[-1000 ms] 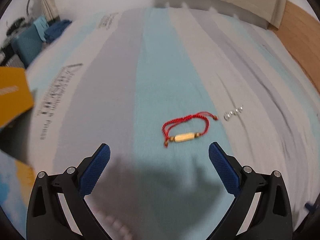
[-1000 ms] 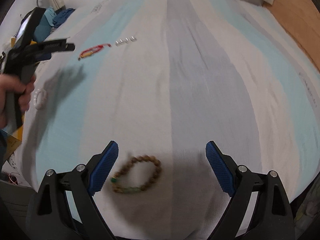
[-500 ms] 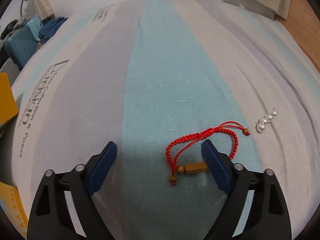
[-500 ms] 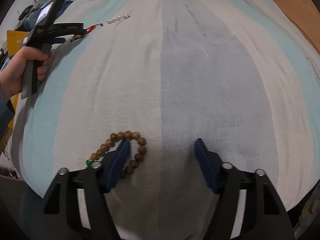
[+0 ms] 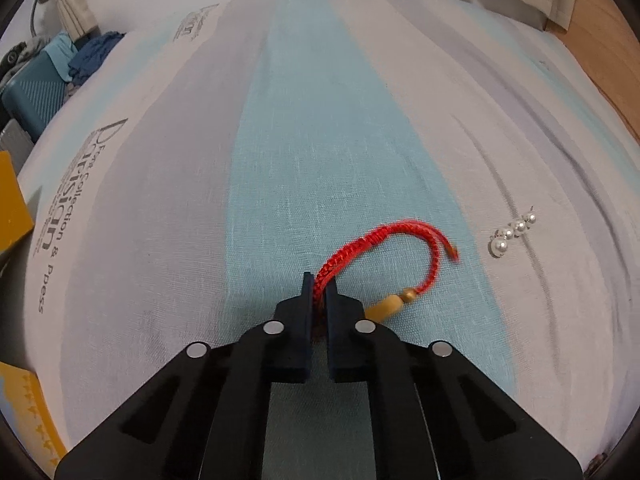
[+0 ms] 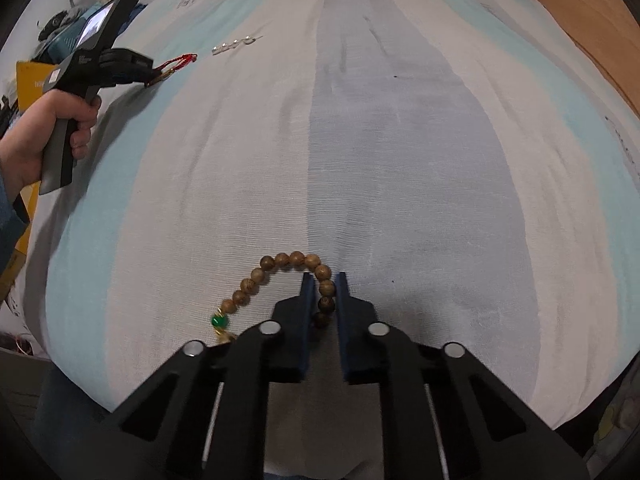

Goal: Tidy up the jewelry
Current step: 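Grasp the red string bracelet with the left tool while the right tool grasps the brown bead bracelet, then carry both bracelets into the white box and open both tools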

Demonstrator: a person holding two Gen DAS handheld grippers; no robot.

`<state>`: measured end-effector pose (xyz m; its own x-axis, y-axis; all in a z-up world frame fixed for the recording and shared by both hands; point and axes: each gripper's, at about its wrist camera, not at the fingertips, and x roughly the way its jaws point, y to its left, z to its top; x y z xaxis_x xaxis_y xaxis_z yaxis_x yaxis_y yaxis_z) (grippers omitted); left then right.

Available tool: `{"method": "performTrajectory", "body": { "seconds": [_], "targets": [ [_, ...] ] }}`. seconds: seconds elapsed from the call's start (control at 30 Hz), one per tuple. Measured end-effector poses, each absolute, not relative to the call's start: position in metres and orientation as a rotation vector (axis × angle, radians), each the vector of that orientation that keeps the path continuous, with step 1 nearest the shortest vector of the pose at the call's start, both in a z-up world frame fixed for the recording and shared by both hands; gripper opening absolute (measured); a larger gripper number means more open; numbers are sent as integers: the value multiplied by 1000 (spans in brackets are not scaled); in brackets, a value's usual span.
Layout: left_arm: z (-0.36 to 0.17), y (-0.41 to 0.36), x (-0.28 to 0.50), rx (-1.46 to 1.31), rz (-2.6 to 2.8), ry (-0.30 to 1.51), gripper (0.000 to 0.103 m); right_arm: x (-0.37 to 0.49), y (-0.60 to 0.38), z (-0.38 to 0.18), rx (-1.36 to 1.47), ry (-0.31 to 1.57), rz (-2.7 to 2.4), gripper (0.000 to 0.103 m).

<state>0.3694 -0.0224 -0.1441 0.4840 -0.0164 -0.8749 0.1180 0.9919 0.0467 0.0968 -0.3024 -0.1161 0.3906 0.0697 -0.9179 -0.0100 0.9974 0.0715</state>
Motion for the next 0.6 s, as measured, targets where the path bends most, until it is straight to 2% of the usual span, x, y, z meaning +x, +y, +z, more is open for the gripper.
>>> {"method": "performTrajectory", "body": {
  "seconds": [0.6],
  "targets": [
    [-100, -17, 332, 53, -120, 1041, 2, 88, -301, -88, 96, 1106, 39, 7]
  ]
}}
